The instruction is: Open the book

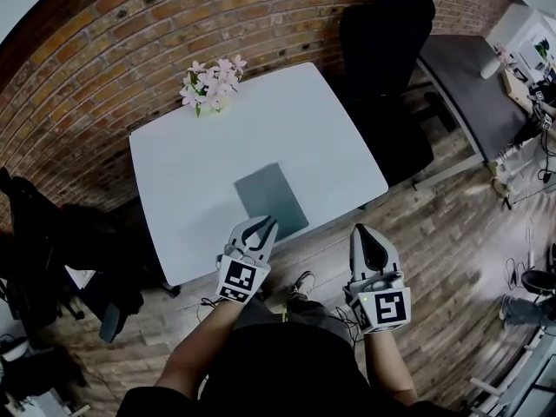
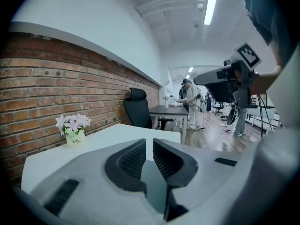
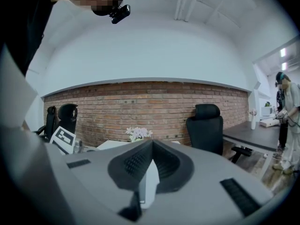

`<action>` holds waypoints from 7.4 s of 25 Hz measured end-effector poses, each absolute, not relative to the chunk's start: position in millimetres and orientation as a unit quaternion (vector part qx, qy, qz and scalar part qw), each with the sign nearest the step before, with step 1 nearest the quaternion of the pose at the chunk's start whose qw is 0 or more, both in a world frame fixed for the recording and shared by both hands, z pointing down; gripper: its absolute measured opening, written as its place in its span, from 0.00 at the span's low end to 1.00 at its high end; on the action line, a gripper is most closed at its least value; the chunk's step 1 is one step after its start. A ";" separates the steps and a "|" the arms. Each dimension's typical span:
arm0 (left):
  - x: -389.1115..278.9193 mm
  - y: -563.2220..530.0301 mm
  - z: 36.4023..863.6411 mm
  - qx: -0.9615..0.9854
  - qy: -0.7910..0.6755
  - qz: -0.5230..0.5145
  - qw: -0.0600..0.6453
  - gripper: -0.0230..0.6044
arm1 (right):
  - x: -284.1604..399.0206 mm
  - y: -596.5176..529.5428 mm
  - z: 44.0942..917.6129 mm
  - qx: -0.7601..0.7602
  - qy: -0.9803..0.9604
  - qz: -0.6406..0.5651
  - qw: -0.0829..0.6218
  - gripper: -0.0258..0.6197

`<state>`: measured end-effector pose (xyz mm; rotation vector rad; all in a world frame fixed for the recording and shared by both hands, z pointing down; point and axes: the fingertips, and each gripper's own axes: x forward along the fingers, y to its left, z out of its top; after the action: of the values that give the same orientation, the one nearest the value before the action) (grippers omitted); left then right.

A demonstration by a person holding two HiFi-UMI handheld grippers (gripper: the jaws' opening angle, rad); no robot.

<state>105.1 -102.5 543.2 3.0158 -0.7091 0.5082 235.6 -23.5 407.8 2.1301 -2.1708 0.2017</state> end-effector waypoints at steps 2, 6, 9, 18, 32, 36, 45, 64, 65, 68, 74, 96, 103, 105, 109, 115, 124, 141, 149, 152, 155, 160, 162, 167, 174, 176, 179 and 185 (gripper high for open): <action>112.7 -99.6 561.8 0.959 -0.220 0.181 0.004 0.08 | 239.5 -26.0 410.4 0.698 -0.712 0.063 0.043 0.06; 127.6 -88.2 606.1 0.952 -0.207 0.224 0.024 0.17 | 245.6 -25.3 427.6 0.697 -0.712 0.072 0.055 0.06; 140.0 -84.8 635.1 0.946 -0.198 0.256 0.016 0.20 | 245.2 -28.0 436.8 0.693 -0.714 0.088 0.058 0.06; 182.0 -77.4 684.8 0.929 -0.150 0.334 -0.053 0.29 | 261.5 -23.2 463.7 0.680 -0.721 0.107 0.076 0.06; 190.4 -78.6 714.3 0.900 -0.150 0.395 -0.103 0.30 | 273.5 -28.7 481.0 0.662 -0.735 0.128 0.073 0.06; 189.9 -84.4 717.7 0.908 -0.161 0.378 -0.079 0.29 | 275.0 -28.8 485.8 0.655 -0.740 0.131 0.087 0.06; 189.6 -94.3 702.6 0.929 -0.184 0.321 -0.004 0.13 | 281.1 -29.7 486.8 0.646 -0.748 0.124 0.084 0.06; 133.5 -107.5 606.1 0.940 -0.302 0.123 0.104 0.09 | 237.9 -43.9 475.9 0.598 -0.789 0.115 0.081 0.06; 126.3 -109.1 598.4 0.937 -0.314 0.105 0.114 0.09 | 235.1 -44.5 477.2 0.594 -0.792 0.113 0.086 0.06; 102.1 -112.8 576.9 0.925 -0.350 0.059 0.136 0.09 | 224.0 -48.9 475.8 0.581 -0.802 0.107 0.090 0.06; 50.7 -111.8 557.8 0.899 -0.407 0.006 0.163 0.09 | 199.5 -59.2 473.3 0.559 -0.818 0.099 0.087 0.06; -104.1 -92.6 598.5 0.786 -0.560 -0.053 0.256 0.09 | 139.5 -70.5 474.5 0.506 -0.852 0.089 0.099 0.06; -137.3 -97.1 618.5 0.762 -0.589 -0.043 0.266 0.09 | 139.6 -70.4 478.8 0.510 -0.848 0.094 0.106 0.06; -144.3 -97.9 626.0 0.755 -0.596 -0.038 0.271 0.09 | 140.2 -71.2 479.6 0.511 -0.847 0.097 0.106 0.06; -156.4 -99.9 640.8 0.746 -0.605 -0.022 0.277 0.09 | 142.0 -72.9 482.5 0.517 -0.844 0.100 0.105 0.06; -166.8 -101.8 657.9 0.741 -0.610 0.008 0.280 0.09 | 141.3 -74.3 486.4 0.522 -0.839 0.106 0.109 0.06; -177.0 -104.4 687.8 0.733 -0.606 0.087 0.296 0.12 | 127.9 -83.9 488.4 0.521 -0.839 0.109 0.111 0.06; -187.5 -119.1 668.9 0.771 -0.575 0.171 0.212 0.31 | 101.0 -99.1 484.7 0.520 -0.840 0.109 0.106 0.06; -172.3 -135.2 661.0 0.790 -0.550 0.179 0.206 0.29 | 103.4 -103.7 472.9 0.536 -0.833 0.101 0.092 0.06; -161.5 -142.6 654.1 0.800 -0.535 0.186 0.197 0.22 | 105.4 -105.1 467.5 0.540 -0.832 0.098 0.084 0.06; -150.2 -150.6 643.3 0.811 -0.521 0.192 0.184 0.15 | 110.4 -105.5 464.0 0.548 -0.827 0.095 0.087 0.06; -133.0 -165.1 620.0 0.828 -0.501 0.186 0.173 0.10 | 116.3 -107.1 455.2 0.554 -0.823 0.095 0.088 0.06; -127.1 -171.5 604.9 0.833 -0.497 0.176 0.167 0.09 | 119.3 -108.5 454.3 0.554 -0.822 0.095 0.091 0.06; -114.4 -186.7 552.5 0.851 -0.489 0.144 0.127 0.09 | 127.9 -115.8 446.7 0.562 -0.819 0.087 0.081 0.06; -102.7 -201.6 475.7 0.867 -0.481 0.108 0.064 0.08 | 140.9 -128.5 425.3 0.574 -0.814 0.054 0.071 0.06; -100.1 -202.8 453.8 0.871 -0.480 0.096 0.050 0.08 | 142.4 -130.0 418.9 0.575 -0.813 0.053 0.071 0.06; -96.7 -201.8 425.7 0.874 -0.477 0.083 0.028 0.08 | 145.1 -129.8 411.9 0.577 -0.812 0.052 0.066 0.06; -91.5 -193.1 365.1 0.876 -0.478 0.050 -0.032 0.08 | 160.2 -139.1 378.5 0.589 -0.807 0.022 0.035 0.06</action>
<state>-91.5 -193.1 365.1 2.8100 -1.5345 0.1594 160.2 -139.1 378.5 1.8108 -2.4811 0.0684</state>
